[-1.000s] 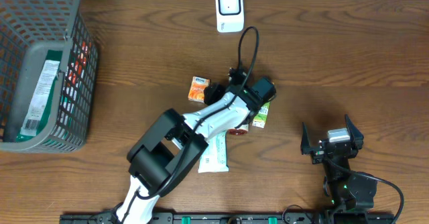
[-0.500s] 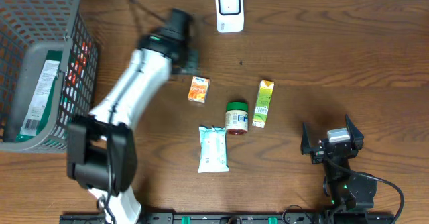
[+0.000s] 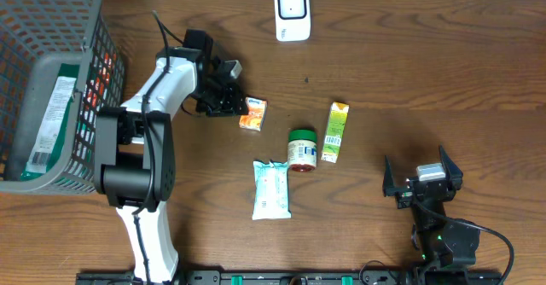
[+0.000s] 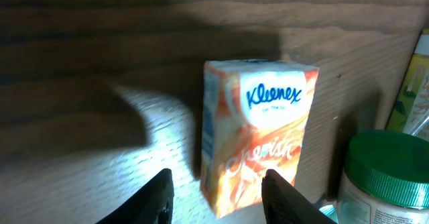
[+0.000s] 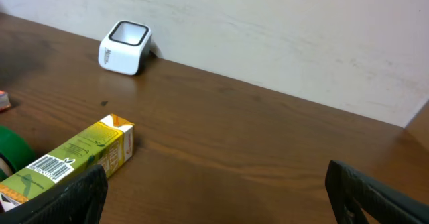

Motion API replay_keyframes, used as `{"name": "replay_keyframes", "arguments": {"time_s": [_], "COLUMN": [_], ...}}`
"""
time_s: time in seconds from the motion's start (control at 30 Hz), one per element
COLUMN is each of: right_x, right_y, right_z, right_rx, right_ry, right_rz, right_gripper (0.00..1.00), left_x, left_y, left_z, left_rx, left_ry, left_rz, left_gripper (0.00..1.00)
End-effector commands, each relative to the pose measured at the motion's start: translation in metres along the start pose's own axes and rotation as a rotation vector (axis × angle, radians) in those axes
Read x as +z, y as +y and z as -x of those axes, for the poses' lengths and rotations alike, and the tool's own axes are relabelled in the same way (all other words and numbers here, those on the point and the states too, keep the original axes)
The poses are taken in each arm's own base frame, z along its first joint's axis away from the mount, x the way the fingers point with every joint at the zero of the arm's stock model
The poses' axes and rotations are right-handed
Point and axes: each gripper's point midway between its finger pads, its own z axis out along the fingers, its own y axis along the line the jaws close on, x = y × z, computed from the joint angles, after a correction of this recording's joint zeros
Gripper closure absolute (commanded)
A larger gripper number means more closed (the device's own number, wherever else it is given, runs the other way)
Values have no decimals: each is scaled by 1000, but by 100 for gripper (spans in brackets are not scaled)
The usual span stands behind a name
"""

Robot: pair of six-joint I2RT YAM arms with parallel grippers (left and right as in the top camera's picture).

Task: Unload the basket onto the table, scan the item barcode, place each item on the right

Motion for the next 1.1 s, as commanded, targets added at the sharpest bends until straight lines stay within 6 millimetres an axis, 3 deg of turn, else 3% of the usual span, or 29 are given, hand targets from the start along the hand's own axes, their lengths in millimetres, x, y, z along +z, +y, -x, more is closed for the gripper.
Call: {"name": "replay_keyframes", "arguments": {"time_s": [0.0,0.1,0.23,0.4,0.47,0.7,0.8,1.07], "right_x": [0,0,0,0,0,0,0,0], "right_y": [0,0,0,0,0,0,0,0], "right_z": [-1,-1,-1,-1,-1,-1,-1,-1], "right_rx": [13,13,13,13,13,13,13,13], "right_ry": [1,1,1,1,1,1,1,1], "right_rz": [0,0,0,0,0,0,0,0], "right_gripper": [1,1,1,1,1,1,1,1], "left_x": [18,29,24,-15,-40,-99,-99,-64], "left_y": [5,10,9,-5,-14,-24,-34,-71], "left_z": [-7,-12,-10,4,10,20,20,10], "left_rx": [11,-6,-8,15,46,144,185,240], "left_ry": [44,74,65,-26,-94,-268,-302,-414], "left_rz": [-36,-42,-38,22,92,577,761,1068], "left_gripper": [57,67,91,92,93,93,93,93]}}
